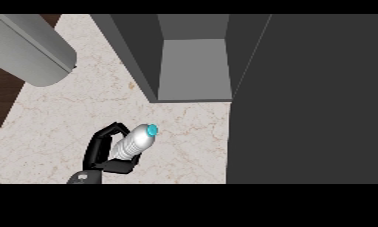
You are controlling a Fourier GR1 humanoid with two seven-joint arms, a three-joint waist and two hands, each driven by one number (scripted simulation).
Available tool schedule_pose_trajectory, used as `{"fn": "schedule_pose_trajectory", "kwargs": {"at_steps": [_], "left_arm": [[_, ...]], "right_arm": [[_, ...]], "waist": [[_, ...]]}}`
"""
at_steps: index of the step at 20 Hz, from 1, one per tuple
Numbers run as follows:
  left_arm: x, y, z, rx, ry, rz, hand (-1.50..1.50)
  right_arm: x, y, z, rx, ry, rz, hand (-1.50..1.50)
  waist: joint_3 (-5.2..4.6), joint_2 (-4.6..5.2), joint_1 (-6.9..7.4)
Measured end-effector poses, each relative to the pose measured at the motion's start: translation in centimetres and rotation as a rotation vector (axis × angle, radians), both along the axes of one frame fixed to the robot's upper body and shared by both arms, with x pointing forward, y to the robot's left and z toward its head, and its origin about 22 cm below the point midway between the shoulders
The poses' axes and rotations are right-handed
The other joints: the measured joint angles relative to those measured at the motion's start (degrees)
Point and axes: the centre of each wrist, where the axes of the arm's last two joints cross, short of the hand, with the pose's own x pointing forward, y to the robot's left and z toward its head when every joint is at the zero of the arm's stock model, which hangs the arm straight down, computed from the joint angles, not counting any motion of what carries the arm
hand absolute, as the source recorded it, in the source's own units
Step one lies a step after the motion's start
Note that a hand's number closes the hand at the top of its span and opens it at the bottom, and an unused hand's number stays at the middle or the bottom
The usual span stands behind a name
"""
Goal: Pick up the bottled water, place it into the cabinet and close the cabinet
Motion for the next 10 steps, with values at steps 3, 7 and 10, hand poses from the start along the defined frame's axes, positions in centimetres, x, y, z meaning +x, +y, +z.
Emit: {"fn": "schedule_pose_trajectory", "kwargs": {"at_steps": [3, 7, 10], "left_arm": [[0.9, -2.5, 0.3, -0.031, -0.001, -0.035, 1.5], [2.2, -5.4, 1.2, -0.085, -0.015, -0.075, 1.5], [3.9, -7.2, 2.9, -0.099, -0.019, -0.086, 1.5]], "right_arm": [[0.0, 0.0, -0.1, 0.001, -0.006, -0.003, -1.5], [-0.1, -0.2, 0.0, -0.009, -0.012, 0.006, -1.5], [-0.2, -0.3, -0.2, -0.012, -0.016, 0.002, -1.5]], "waist": [[-0.23, 0.07, 0.02], [-0.44, 0.12, -0.17], [-0.49, 0.1, -0.21]]}}
